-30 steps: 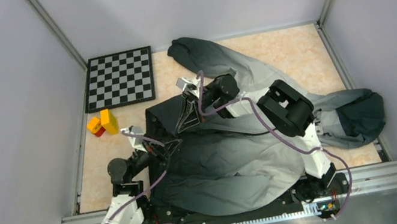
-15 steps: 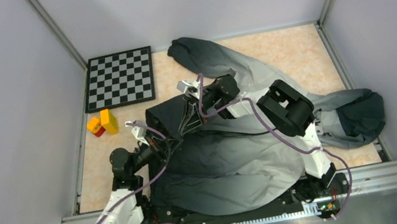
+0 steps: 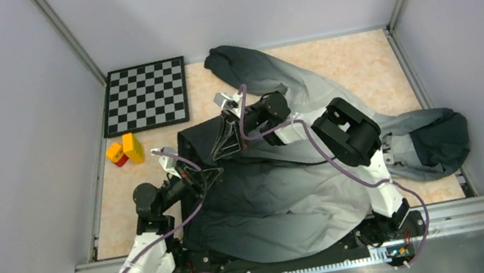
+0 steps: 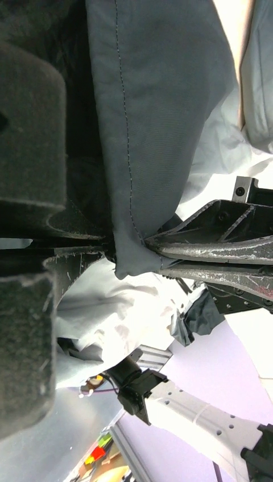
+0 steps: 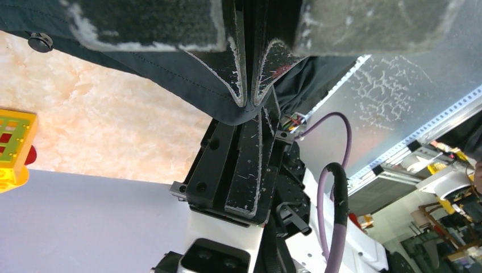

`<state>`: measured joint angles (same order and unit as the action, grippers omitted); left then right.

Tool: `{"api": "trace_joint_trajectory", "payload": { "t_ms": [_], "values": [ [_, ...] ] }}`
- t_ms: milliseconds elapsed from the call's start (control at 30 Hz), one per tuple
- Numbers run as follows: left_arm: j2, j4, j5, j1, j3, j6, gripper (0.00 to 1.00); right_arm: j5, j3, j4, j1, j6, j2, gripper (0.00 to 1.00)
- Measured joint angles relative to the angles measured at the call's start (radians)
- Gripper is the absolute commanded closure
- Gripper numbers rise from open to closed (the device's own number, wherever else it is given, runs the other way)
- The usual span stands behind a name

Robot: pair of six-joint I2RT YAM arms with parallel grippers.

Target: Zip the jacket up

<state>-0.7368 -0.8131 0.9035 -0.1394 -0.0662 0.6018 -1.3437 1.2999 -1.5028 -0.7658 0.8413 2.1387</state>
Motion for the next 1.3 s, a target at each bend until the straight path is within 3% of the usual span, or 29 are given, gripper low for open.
{"api": "trace_joint_trajectory", "payload": {
  "t_ms": [133, 533, 833, 967, 1067, 1300],
  "values": [
    [0.055, 0.041, -0.041, -0.001, 0.0, 0.001, 0.85, 0.036, 0.0, 0.0, 0.001, 0.005, 0.0, 1.0],
    [0.345, 0.323, -0.208, -0.004, -0.003, -0.047, 0.4, 0.114, 0.0, 0.0, 0.003, 0.008, 0.0, 1.0],
    [0.501, 0.534, -0.304, -0.004, -0.043, -0.054, 0.25, 0.136, 0.0, -0.001, 0.005, 0.008, 0.001, 1.0],
    [0.549, 0.591, -0.383, -0.005, -0.09, -0.019, 0.26, 0.144, 0.0, -0.001, 0.005, 0.015, 0.014, 1.0],
    [0.552, 0.601, -0.431, -0.005, -0.12, 0.017, 0.36, 0.148, 0.0, -0.001, 0.005, 0.018, 0.026, 1.0],
    [0.457, 0.579, -0.442, -0.005, -0.183, 0.05, 0.49, 0.151, 0.0, -0.001, 0.005, 0.019, 0.033, 1.0]
  ]
}}
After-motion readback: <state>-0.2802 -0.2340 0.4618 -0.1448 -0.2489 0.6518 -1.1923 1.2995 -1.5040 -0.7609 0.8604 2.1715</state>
